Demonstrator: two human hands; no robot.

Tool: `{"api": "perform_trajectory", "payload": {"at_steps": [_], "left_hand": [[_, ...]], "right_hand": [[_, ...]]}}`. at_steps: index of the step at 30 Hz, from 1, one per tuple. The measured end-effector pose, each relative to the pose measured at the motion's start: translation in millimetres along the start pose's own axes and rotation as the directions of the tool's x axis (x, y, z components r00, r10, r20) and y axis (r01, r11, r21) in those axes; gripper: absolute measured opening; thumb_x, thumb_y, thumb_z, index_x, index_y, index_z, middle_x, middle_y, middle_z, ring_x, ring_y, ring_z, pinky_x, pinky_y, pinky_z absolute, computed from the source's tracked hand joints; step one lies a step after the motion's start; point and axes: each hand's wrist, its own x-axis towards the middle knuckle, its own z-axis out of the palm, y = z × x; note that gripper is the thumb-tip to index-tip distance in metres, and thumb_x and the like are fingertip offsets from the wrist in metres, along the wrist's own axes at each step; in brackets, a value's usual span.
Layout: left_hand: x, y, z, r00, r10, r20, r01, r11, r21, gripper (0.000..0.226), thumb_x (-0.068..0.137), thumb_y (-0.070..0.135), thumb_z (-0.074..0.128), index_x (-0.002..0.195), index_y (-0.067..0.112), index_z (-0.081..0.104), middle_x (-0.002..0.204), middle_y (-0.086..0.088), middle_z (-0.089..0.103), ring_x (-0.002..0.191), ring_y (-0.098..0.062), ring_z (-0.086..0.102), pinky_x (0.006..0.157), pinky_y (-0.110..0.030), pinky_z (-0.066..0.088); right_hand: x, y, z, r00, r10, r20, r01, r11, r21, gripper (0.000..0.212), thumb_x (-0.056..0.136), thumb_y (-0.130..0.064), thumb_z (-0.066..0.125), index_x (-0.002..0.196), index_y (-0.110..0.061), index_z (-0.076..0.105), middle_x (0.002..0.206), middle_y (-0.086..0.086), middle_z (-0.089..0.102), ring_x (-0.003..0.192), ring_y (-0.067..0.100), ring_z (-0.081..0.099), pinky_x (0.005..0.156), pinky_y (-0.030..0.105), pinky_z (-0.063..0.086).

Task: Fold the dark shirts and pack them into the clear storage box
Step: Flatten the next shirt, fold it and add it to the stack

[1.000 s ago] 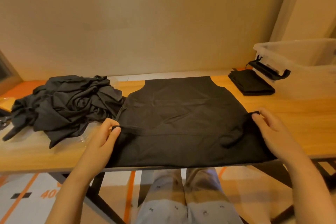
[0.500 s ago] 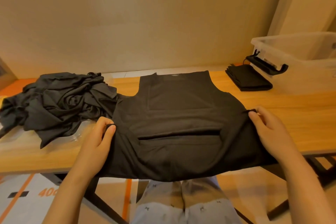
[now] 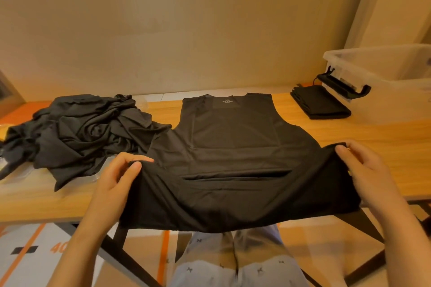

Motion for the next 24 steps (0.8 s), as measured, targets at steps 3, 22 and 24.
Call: {"api": "perform_trajectory", "payload": {"at_steps": [3, 22, 24], "left_hand": [[4, 8, -22, 0.997, 0.073, 0.012, -0.069, 0.979, -0.191, 0.036, 0.095, -0.001, 0.042, 0.089, 0.019, 0.071, 0.094, -0.002, 0.070, 0.095, -0.015, 0.064, 0.083, -0.021, 0.051], [304, 28, 7, 0.985, -0.166, -0.050, 0.168, 0.985, 0.043, 0.015, 0.096, 0.012, 0.056, 0.085, 0.006, 0.063, 0.075, -0.007, 0.059, 0.071, -0.019, 0.055, 0.063, -0.027, 0.045], [333, -10, 25, 0.972, -0.234, -0.034, 0.236, 0.943, 0.236, 0.015, 0.094, 0.011, 0.059, 0.080, 0.006, 0.063, 0.077, -0.011, 0.062, 0.072, -0.024, 0.057, 0.060, -0.028, 0.046]], "right_hand": [[-1, -13, -22, 1.000, 0.003, -0.020, 0.001, 0.979, 0.206, 0.019, 0.089, -0.041, 0.052, 0.087, -0.028, 0.067, 0.084, -0.007, 0.064, 0.084, 0.006, 0.060, 0.073, 0.022, 0.048], [296, -50, 43, 0.985, 0.166, -0.053, -0.159, 0.981, 0.110, 0.025, 0.097, -0.019, 0.055, 0.117, -0.005, 0.063, 0.101, 0.008, 0.062, 0.088, 0.019, 0.058, 0.069, 0.027, 0.045], [328, -20, 73, 0.984, 0.165, -0.071, -0.175, 0.972, -0.159, 0.028, 0.096, -0.015, 0.056, 0.116, 0.003, 0.063, 0.099, 0.013, 0.061, 0.093, 0.026, 0.058, 0.076, 0.030, 0.041]]}}
